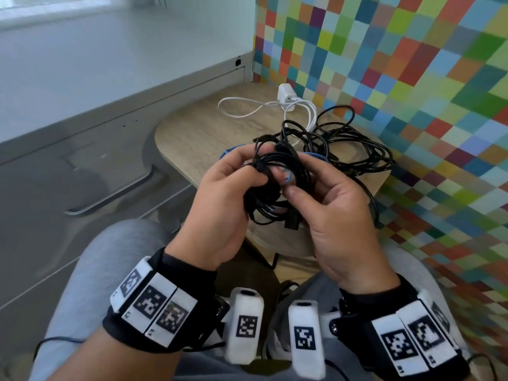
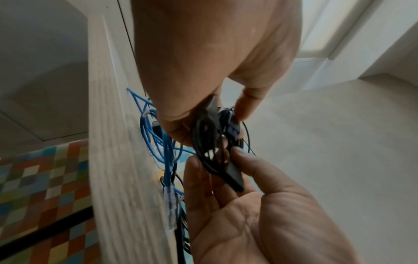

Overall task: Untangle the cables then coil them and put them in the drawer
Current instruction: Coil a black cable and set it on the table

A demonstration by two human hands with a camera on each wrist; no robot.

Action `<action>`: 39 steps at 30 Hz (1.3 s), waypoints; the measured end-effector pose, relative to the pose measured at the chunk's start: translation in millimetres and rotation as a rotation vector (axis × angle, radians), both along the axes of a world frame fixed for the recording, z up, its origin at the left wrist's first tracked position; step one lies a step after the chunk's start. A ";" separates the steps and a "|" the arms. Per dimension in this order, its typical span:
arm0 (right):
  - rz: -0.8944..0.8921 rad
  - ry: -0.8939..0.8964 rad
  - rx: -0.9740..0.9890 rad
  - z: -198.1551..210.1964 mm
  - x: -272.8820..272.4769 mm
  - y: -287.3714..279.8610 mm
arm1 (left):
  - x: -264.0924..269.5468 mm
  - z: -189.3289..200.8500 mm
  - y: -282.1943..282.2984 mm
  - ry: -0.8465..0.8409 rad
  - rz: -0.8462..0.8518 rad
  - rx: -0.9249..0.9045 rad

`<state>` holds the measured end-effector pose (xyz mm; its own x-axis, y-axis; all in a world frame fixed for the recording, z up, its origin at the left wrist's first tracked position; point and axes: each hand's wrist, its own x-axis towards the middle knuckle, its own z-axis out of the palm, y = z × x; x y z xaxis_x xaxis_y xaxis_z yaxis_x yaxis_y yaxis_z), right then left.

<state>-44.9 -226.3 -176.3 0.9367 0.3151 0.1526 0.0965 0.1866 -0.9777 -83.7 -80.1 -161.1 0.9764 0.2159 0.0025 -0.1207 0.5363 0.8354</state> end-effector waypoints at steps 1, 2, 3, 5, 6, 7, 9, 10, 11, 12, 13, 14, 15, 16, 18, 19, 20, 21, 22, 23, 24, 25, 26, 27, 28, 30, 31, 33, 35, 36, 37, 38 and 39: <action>0.004 -0.014 -0.020 -1.2 -0.3 0.0 | -0.7 1.0 1.3 -0.006 -0.007 -0.020; 0.004 -0.024 -0.035 -2.3 -0.7 0.2 | -1.3 2.1 2.2 -0.010 -0.010 -0.032; -0.001 -0.030 -0.049 -3.2 -1.1 0.4 | -1.7 3.0 2.7 -0.010 -0.006 -0.042; -0.003 -0.036 -0.063 -3.5 -1.8 0.5 | -1.9 4.1 2.3 -0.009 0.017 -0.050; 0.001 -0.033 -0.058 -2.9 -2.5 0.6 | -2.0 4.5 1.3 -0.011 0.032 -0.048; 0.005 -0.023 -0.048 -2.2 -3.0 0.7 | -2.3 4.8 0.2 -0.017 0.043 -0.046; 0.002 0.003 -0.026 -1.7 -3.2 0.3 | -3.4 4.7 -1.6 -0.037 0.048 -0.056; -0.001 0.011 -0.019 -1.1 -3.5 0.1 | -4.1 4.9 -1.8 -0.045 0.049 -0.065; 0.000 0.015 -0.021 -0.3 -3.7 0.0 | -4.5 5.0 -1.5 -0.048 0.055 -0.072; 0.008 0.017 -0.031 0.5 -4.3 -0.1 | -4.7 5.2 -0.8 -0.047 0.066 -0.071; 0.020 0.021 -0.048 1.5 -5.1 -0.6 | -4.6 5.4 0.1 -0.043 0.080 -0.061; 0.034 0.025 -0.073 2.7 -6.4 -0.9 | -4.6 5.6 1.0 -0.042 0.092 -0.048; 0.048 0.024 -0.105 4.1 -7.8 -1.1 | -4.4 5.8 1.6 -0.043 0.100 -0.039; 0.056 0.017 -0.133 5.5 -9.4 -1.0 | -4.3 6.0 2.2 -0.044 0.105 -0.032; 0.039 -0.013 -0.168 7.5 -11.6 -1.1 | -4.2 5.8 3.6 -0.038 0.112 -0.018; 0.017 -0.035 -0.186 8.0 -11.9 -1.3 | -4.1 5.9 4.5 -0.033 0.116 -0.009; -0.007 -0.060 -0.207 7.9 -11.8 -1.7 | -4.0 6.2 5.9 -0.027 0.121 0.001; -0.028 -0.085 -0.226 7.3 -11.1 -2.5 | -3.8 6.2 7.4 -0.021 0.128 0.014; -0.045 -0.109 -0.243 6.8 -10.0 -3.7 | -3.5 6.2 9.0 -0.015 0.140 0.029; -0.058 -0.132 -0.255 6.5 -8.5 -5.5 | -3.0 6.4 10.7 -0.007 0.154 0.043; -0.069 -0.154 -0.258 6.7 -7.0 -7.5 | -2.8 6.4 12.4 0.002 0.164 0.057; -0.079 -0.180 -0.254 7.4 -5.2 -9.7 | -2.5 6.6 14.1 0.012 0.168 0.068; -0.093 -0.214 -0.251 8.7 -3.9 -11.7 | -2.4 6.8 15.5 0.023 0.167 0.078; -0.113 -0.254 -0.253 10.0 -2.8 -13.7 | -2.5 7.2 16.8 0.035 0.161 0.085; -0.140 -0.296 -0.261 11.5 -2.2 -15.5 | -2.7 7.7 17.5 0.046 0.148 0.088; -0.204 -0.369 -0.291 14.1 -1.4 -18.6 | -3.9 9.4 17.3 0.056 0.087 0.062; -0.234 -0.404 -0.320 14.6 -0.7 -20.0 | -4.8 10.4 16.6 0.051 0.044 0.030; -0.257 -0.424 -0.358 13.2 2.3 -22.0 | -6.4 11.7 14.8 0.020 -0.042 -0.042; -0.218 -0.356 -0.339 10.3 4.6 -21.1 | -7.1 11.3 12.5 -0.016 -0.096 -0.084; -0.189 -0.317 -0.321 9.0 4.2 -19.0 | -7.1 10.2 10.9 -0.033 -0.111 -0.090; -0.155 -0.279 -0.296 7.2 3.3 -16.7 | -6.8 8.8 9.1 -0.050 -0.122 -0.086; -0.115 -0.238 -0.263 6.0 1.7 -14.3 | -6.6 7.3 7.2 -0.065 -0.127 -0.075; -0.078 -0.196 -0.223 5.5 0.1 -12.2 | -6.4 6.0 5.7 -0.078 -0.125 -0.058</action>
